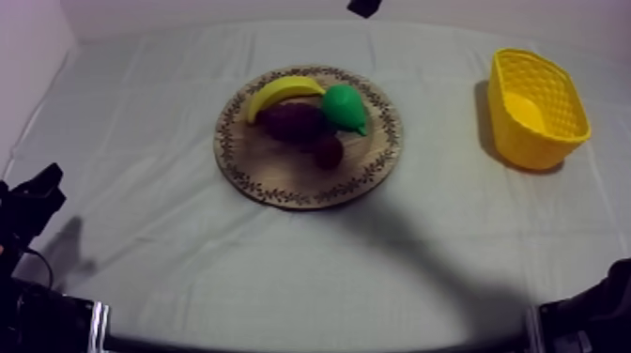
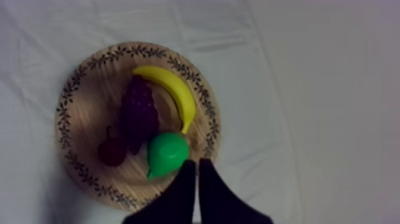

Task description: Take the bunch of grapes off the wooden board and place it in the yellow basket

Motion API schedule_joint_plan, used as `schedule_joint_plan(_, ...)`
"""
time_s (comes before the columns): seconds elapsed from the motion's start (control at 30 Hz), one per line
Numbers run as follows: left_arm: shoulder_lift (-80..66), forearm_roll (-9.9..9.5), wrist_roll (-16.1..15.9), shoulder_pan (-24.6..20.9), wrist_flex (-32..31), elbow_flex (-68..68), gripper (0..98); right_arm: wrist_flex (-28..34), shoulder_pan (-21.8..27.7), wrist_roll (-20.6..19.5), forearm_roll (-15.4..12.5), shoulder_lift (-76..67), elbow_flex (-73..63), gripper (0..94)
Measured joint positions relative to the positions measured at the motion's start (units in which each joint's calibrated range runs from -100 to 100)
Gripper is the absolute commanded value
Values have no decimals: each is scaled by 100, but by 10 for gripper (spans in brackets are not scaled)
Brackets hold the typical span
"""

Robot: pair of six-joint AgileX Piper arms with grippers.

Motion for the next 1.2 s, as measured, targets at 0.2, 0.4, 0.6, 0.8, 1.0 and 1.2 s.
schedule_joint_plan(0.2, 0, 0, 0, 0, 0, 0, 0, -100, -6, 121, 0, 18, 105, 15)
schedule_joint_plan(0.4, 0, 0, 0, 0, 0, 0, 0, -350, -45, 45, 42, 24, 322, 226)
schedule_joint_plan(0.6, 0, 0, 0, 0, 0, 0, 0, -507, -162, -101, 301, 24, 624, 558)
schedule_joint_plan(0.8, 0, 0, 0, 0, 0, 0, 0, -511, -183, -409, 450, 30, 765, 821)
schedule_joint_plan(1.0, 0, 0, 0, 0, 0, 0, 0, -385, -229, -441, 506, 47, 799, 908)
schedule_joint_plan(1.2, 0, 0, 0, 0, 0, 0, 0, -430, -318, -459, 555, 187, 858, 919)
